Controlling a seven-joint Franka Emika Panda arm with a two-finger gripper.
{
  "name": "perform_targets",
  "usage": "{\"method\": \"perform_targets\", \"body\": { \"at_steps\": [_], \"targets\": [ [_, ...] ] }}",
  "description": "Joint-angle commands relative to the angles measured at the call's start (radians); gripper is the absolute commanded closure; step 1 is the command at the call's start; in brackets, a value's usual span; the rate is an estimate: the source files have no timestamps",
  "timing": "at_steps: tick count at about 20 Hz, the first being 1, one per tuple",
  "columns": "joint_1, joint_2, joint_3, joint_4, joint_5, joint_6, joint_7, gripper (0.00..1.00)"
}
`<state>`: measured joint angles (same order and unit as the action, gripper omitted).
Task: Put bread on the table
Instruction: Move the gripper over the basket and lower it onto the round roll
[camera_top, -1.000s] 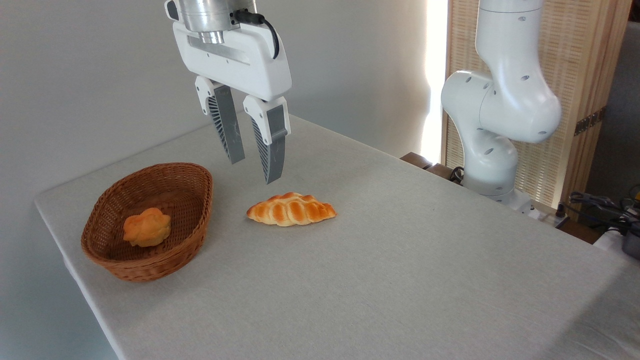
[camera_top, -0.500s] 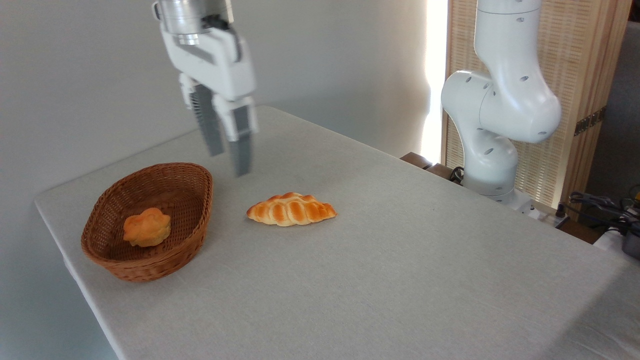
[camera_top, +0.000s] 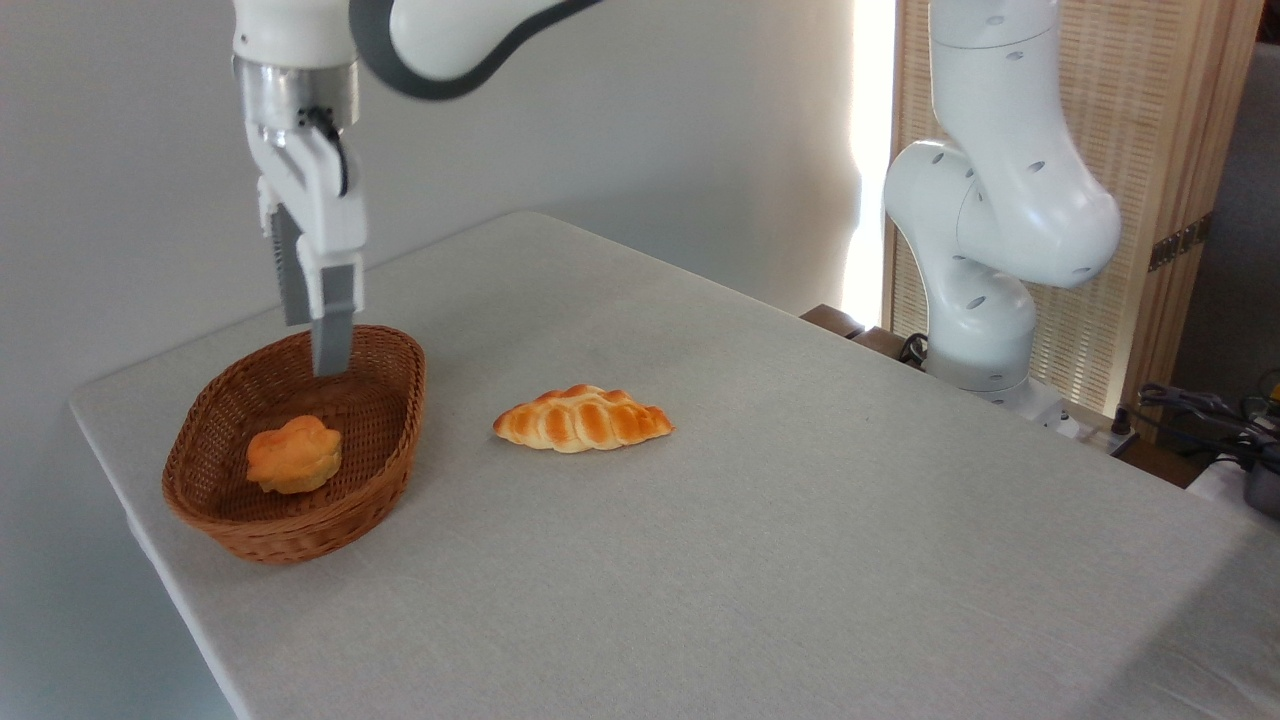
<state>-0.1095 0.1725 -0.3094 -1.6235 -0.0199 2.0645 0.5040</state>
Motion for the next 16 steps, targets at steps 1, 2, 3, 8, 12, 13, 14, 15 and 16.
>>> {"method": "perform_targets", "body": {
  "at_steps": [1, 2, 3, 8, 12, 13, 14, 15, 16],
  "targets": [
    [-0.045, 0.068, 0.006, 0.013, 0.006, 0.104, -0.006, 0.00],
    [-0.053, 0.088, 0.006, 0.013, 0.008, 0.129, -0.002, 0.00],
    [-0.056, 0.097, 0.004, 0.013, 0.008, 0.143, -0.002, 0.00],
    [-0.064, 0.131, 0.006, -0.006, 0.049, 0.210, 0.004, 0.00],
    [-0.068, 0.157, 0.004, -0.016, 0.141, 0.213, 0.004, 0.00],
    [-0.070, 0.160, 0.004, -0.019, 0.156, 0.215, 0.004, 0.00],
    [-0.075, 0.162, 0.004, -0.026, 0.184, 0.215, 0.004, 0.00],
    [-0.076, 0.163, 0.004, -0.030, 0.193, 0.215, 0.004, 0.00],
    [-0.076, 0.163, 0.004, -0.039, 0.202, 0.216, 0.004, 0.00]
  ]
}}
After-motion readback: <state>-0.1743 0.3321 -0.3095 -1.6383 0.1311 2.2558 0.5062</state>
